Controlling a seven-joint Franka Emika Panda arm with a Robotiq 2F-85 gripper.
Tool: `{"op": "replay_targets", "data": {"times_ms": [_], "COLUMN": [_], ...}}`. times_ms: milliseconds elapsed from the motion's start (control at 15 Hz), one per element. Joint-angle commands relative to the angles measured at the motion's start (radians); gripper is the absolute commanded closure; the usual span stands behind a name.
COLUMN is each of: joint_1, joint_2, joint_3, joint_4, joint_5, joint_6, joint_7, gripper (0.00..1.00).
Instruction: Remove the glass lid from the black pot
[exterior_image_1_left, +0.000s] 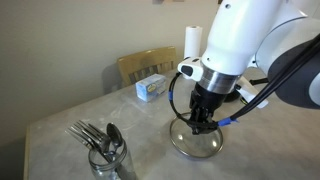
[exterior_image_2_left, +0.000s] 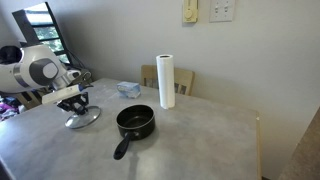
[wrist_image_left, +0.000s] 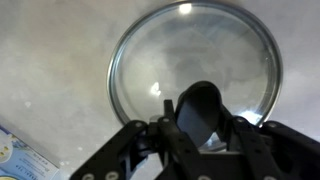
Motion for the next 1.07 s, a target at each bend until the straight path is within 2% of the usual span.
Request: {"op": "replay_targets", "data": {"times_ms": [0, 67, 267, 333, 600, 1000], "joint_1": [0.047, 0.04, 0.023, 0.013, -0.007, -0.081], "joint_2": [0.001, 0.0, -0.001, -0.002, -0.001, 0.005], "joint_3": [-0.06, -0.051, -0.037, -0.028, -0.013, 0.065], "joint_4": [-0.004, -0.003, -0.002, -0.003, -0.002, 0.003], "joint_5": [-0.071, -0.061, -0.044, -0.035, -0.019, 0.073], "joint_6": [0.007, -0.011, -0.026, -0.033, -0.043, -0.111], "joint_7": [0.074, 0.077, 0.072, 0.063, 0.048, -0.014], "gripper": [0.84, 0.84, 0.64, 0.84, 0.84, 0.84]}}
